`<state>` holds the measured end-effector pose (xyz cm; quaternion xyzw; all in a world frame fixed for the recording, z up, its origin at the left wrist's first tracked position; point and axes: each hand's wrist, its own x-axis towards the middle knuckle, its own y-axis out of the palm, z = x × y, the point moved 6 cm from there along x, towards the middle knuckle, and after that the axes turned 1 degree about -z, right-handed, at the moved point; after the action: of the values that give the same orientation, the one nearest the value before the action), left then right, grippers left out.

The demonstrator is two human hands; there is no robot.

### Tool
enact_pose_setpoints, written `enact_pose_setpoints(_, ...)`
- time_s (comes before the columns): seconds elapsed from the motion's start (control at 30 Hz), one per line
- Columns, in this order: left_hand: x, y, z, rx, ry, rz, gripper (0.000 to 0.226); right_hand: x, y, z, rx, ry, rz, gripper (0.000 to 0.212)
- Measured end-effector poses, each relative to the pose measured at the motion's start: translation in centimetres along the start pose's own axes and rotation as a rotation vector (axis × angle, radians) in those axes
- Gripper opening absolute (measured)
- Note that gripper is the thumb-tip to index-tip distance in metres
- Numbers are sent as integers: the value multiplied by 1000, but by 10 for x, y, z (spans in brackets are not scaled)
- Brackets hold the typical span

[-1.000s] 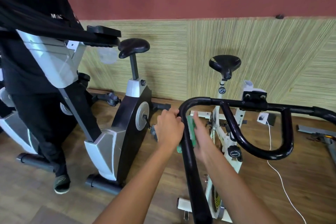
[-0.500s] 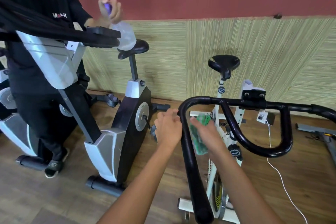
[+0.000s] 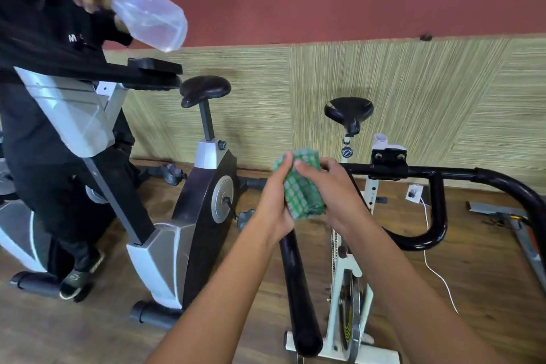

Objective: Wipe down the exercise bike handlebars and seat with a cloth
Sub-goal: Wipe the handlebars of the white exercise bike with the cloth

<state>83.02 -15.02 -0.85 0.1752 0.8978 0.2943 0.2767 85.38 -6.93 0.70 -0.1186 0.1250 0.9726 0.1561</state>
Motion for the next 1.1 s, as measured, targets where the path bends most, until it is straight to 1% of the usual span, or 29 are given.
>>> enact_pose_setpoints(0.07,6,0,7,-85,-34,-66,53,0,-17,7,-279,-153,-59,32)
enact_pose_setpoints(0.13,16,-2,16,-194,-37,-146,50,2,-49,10,-507,-304,-196,34)
enact_pose_setpoints(0.17,21,-3,21,-222,-49,-187,48,6,-69,6,-579,-324,-260,37)
enact_pose_setpoints(0.23,31,-4,32,-243,-91,-277,45,13,-103,-9,-762,-248,-304,37)
enact_pose_setpoints(0.3,42,-5,41,-215,-123,-348,37,19,-125,-29,-956,-120,-258,40)
enact_pose_setpoints(0.33,48,-5,44,-179,-130,-385,32,18,-130,-35,-1006,-79,-222,42)
enact_pose_setpoints(0.4,64,-9,50,-144,-139,-445,31,15,-130,-38,-1054,-79,-186,43)
enact_pose_setpoints(0.47,74,-6,51,-160,-118,-463,40,12,-124,-38,-1094,-110,-184,38)
enact_pose_setpoints(0.5,79,-3,51,-212,-87,-461,44,11,-122,-40,-1121,-114,-178,39)
enact_pose_setpoints(0.6,88,4,54,-318,-14,-461,69,8,-118,-47,-1174,-112,-158,45)
enact_pose_setpoints(0.63,92,3,53,-340,16,-480,72,7,-118,-47,-1173,-116,-159,47)
enact_pose_setpoints(0.7,97,5,54,-294,31,-580,76,5,-116,-44,-1226,-133,-189,50)
enact_pose_setpoints(0.77,98,13,52,-136,36,-777,80,2,-112,-39,-1321,-173,-247,52)
enact_pose_setpoints(0.8,96,20,53,-180,51,-830,85,1,-110,-38,-1357,-184,-279,53)
enact_pose_setpoints(0.83,96,27,57,-284,40,-847,91,0,-109,-36,-1359,-193,-314,53)
enact_pose_setpoints(0.9,103,34,63,-347,37,-793,98,-1,-111,-32,-1235,-224,-394,49)
enact_pose_setpoints(0.97,109,37,71,-293,28,-638,101,-3,-114,-26,-1075,-269,-477,43)
enact_pose_setpoints(1.03,112,33,77,-176,-9,-575,91,-4,-114,-24,-1034,-303,-498,39)
enact_pose_setpoints(1.1,111,39,85,-29,-78,-476,84,-3,-113,-24,-1046,-316,-485,37)
